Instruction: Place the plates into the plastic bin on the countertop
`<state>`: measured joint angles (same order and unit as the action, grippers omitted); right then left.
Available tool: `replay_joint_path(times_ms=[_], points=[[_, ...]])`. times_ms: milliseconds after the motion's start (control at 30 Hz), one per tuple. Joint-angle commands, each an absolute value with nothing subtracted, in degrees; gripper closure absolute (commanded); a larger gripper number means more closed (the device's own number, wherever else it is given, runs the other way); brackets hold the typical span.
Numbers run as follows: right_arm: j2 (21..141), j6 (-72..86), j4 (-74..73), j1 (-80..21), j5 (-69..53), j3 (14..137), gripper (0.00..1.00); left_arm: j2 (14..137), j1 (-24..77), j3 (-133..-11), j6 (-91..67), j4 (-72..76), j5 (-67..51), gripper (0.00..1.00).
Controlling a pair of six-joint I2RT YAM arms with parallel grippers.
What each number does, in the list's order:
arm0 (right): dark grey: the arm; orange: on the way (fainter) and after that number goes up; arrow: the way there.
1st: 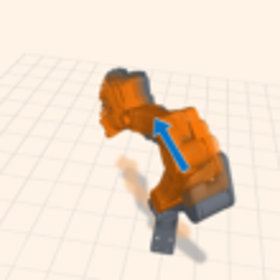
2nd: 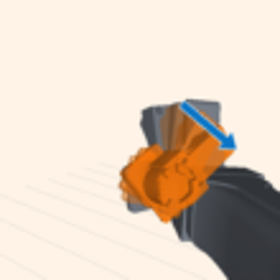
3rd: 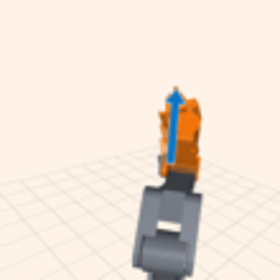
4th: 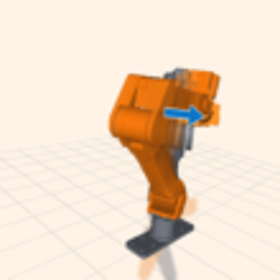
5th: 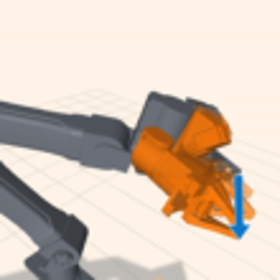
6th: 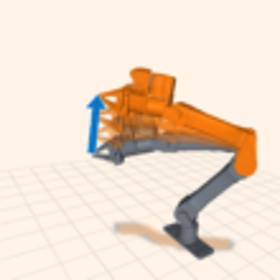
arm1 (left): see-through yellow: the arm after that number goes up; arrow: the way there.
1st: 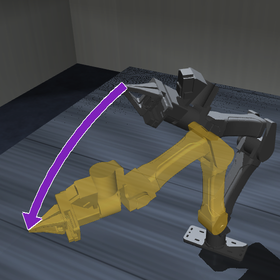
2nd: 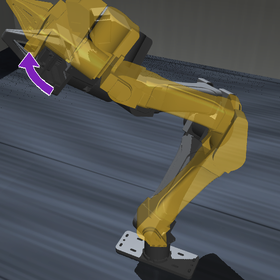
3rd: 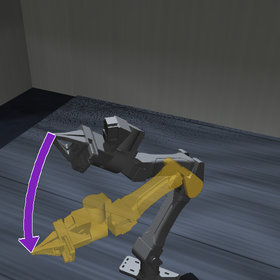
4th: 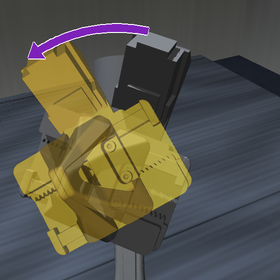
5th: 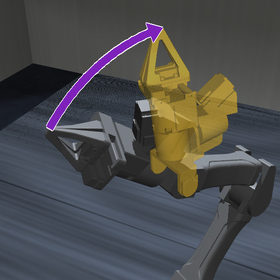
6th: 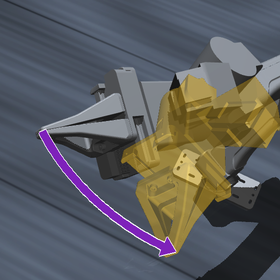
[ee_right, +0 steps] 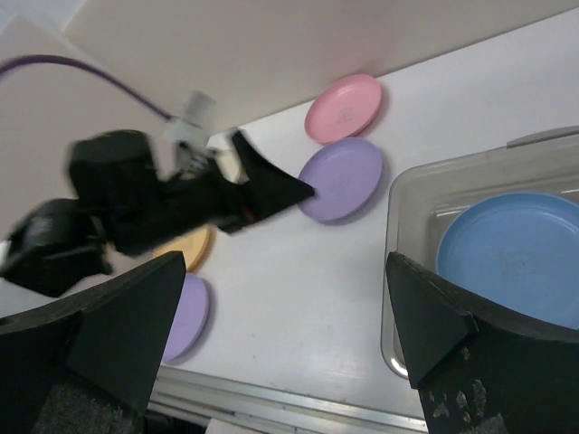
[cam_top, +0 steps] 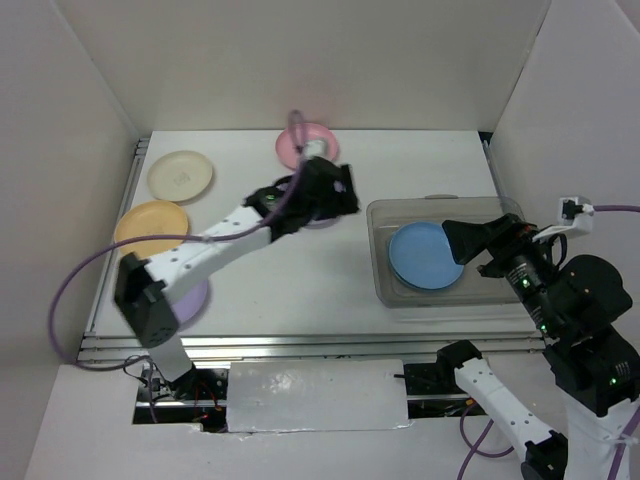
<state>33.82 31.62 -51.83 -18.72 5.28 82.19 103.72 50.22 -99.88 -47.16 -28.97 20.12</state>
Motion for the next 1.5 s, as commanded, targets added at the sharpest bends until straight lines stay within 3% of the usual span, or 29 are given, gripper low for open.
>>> replay_joint_path(times_ms=[0,200,700,800,900,933,1000,1100,1233,1333,1467], points=[[34.2,30.1,-49.7,-18.5,-1.2,78.8,0.0,93.4,38.8,-82.3,-58.7,-26.0,27.7,0.01],[33.7,30.0,-46.3,-18.5,-6.7,75.6,0.0,92.7,22.7,-66.5,-58.4,-3.0,7.1,0.01],[33.0,26.0,-49.1,-18.5,-7.2,75.1,0.0,119.5,17.8,-84.3,-56.0,-7.8,3.5,0.03],[33.1,25.8,-49.1,-18.5,-6.7,75.4,0.0,122.1,18.5,-84.9,-56.3,-8.9,4.0,0.15],[33.4,25.6,-49.0,-18.5,-6.8,75.6,0.0,123.1,19.5,-85.3,-56.8,-10.8,5.9,0.43],[33.5,25.6,-49.0,-18.4,-6.9,75.8,0.0,122.9,19.7,-85.4,-57.0,-11.5,6.5,0.68],[33.8,25.3,-49.1,-18.4,-6.7,76.3,0.0,120.5,20.0,-85.4,-58.3,-15.3,9.1,1.0],[34.1,25.2,-49.3,-18.5,-6.2,76.8,0.0,113.3,21.8,-81.4,-60.7,-21.1,18.7,1.0],[34.2,25.2,-49.0,-18.4,-5.2,77.3,0.0,90.5,29.1,-73.8,-62.9,-22.8,33.1,1.0],[34.7,25.4,-49.7,-18.4,-4.0,78.2,0.0,80.5,33.2,-73.9,-54.7,-15.8,31.0,1.0],[34.3,27.2,-50.8,-18.5,2.3,79.5,0.0,79.1,40.6,-79.6,-47.8,-12.7,23.5,1.0]])
